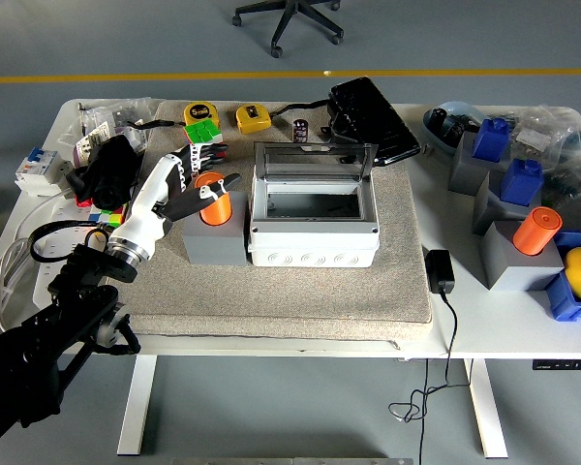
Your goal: Fetch the battery,place it into the box,close the lid of the box
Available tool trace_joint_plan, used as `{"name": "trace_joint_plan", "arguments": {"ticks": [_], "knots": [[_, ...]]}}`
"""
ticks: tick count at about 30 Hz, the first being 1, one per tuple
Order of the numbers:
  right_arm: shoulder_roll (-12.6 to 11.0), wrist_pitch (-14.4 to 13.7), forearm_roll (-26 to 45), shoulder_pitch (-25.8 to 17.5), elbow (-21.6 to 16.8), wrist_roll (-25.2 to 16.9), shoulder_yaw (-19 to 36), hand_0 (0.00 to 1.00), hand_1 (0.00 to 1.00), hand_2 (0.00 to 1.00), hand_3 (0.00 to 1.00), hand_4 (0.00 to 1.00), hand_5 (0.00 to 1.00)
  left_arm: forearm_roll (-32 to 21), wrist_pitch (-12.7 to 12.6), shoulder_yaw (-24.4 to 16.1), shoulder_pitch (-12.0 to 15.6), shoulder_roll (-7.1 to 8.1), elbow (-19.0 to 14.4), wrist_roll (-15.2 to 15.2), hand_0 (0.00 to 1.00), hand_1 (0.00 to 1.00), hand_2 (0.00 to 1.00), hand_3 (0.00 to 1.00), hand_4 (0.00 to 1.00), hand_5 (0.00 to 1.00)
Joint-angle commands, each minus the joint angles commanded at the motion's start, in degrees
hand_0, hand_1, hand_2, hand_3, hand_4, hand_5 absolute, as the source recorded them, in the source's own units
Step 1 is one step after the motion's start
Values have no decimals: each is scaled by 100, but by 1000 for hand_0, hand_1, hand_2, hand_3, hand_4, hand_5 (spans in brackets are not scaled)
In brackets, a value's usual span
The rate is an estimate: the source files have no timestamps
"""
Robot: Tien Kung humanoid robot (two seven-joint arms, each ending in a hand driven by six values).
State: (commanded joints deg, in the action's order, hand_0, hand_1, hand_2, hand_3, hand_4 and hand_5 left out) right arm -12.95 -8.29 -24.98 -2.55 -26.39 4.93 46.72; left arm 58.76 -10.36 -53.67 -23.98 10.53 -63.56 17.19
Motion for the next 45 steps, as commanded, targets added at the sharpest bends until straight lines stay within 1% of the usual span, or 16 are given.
{"name": "trace_joint_plan", "arguments": {"ticks": [2,3,8,9,14,15,20,21,26,27,32,33,38,39,44,45], "knots": [[-1,-1,1,1,-1,-1,0,625,639,663,584,985,542,-6,6,0,-14,-8,13,-5,842,793,818,734,998,365],[-4,-1,3,5,1,0,0,626,639,662,584,986,542,-37,17,6,-57,-24,48,-25,812,753,793,719,998,325],[-9,2,14,7,6,-1,-21,626,639,662,584,986,542,-84,95,67,-173,-49,185,-109,812,753,793,719,998,325],[-10,3,17,9,7,-1,-29,626,639,662,585,986,542,-88,110,76,-186,-54,211,-126,713,693,739,676,998,253],[-23,8,33,26,8,-2,-91,626,639,662,585,986,542,-140,150,134,-221,-55,321,-130,713,693,739,676,998,253],[-28,9,34,30,8,-1,-97,626,639,662,586,987,542,-137,147,151,-232,-52,335,-120,688,662,663,603,998,89],[-51,2,36,36,3,4,-112,626,639,662,586,987,542,-145,92,230,-278,-42,416,-70,688,662,663,603,998,89],[-53,0,37,37,4,4,-113,625,639,662,586,988,542,-148,75,240,-285,-46,430,-59,604,563,553,528,952,8],[-67,3,47,38,1,5,-154,625,639,662,586,988,542,-246,-26,330,-330,-87,521,-3,604,563,553,528,952,8],[-68,5,47,40,0,5,-164,623,639,662,587,989,543,-276,-41,346,-337,-98,539,14,509,496,491,483,867,2],[-76,3,47,42,-12,2,-194,623,639,662,587,989,543,-459,-56,386,-367,-135,600,25,509,496,491,483,867,2],[-78,4,47,44,-11,4,-199,624,639,662,587,990,543,-495,-52,398,-377,-141,616,22,488,476,475,474,832,2],[-84,3,52,33,-6,11,-197,624,639,662,587,990,543,-702,-6,452,-400,-178,667,-14,488,476,475,474,832,2],[-86,3,55,31,-2,12,-199,624,639,662,586,990,543,-728,-1,466,-406,-184,676,-23,468,458,470,470,807,2],[-90,4,55,18,-5,12,-204,624,639,662,586,990,543,-867,29,500,-418,-223,741,-62,468,458,470,470,807,2],[-88,5,55,15,-4,12,-206,625,639,662,588,990,543,-886,29,498,-418,-233,753,-61,452,437,455,460,772,2]]}}
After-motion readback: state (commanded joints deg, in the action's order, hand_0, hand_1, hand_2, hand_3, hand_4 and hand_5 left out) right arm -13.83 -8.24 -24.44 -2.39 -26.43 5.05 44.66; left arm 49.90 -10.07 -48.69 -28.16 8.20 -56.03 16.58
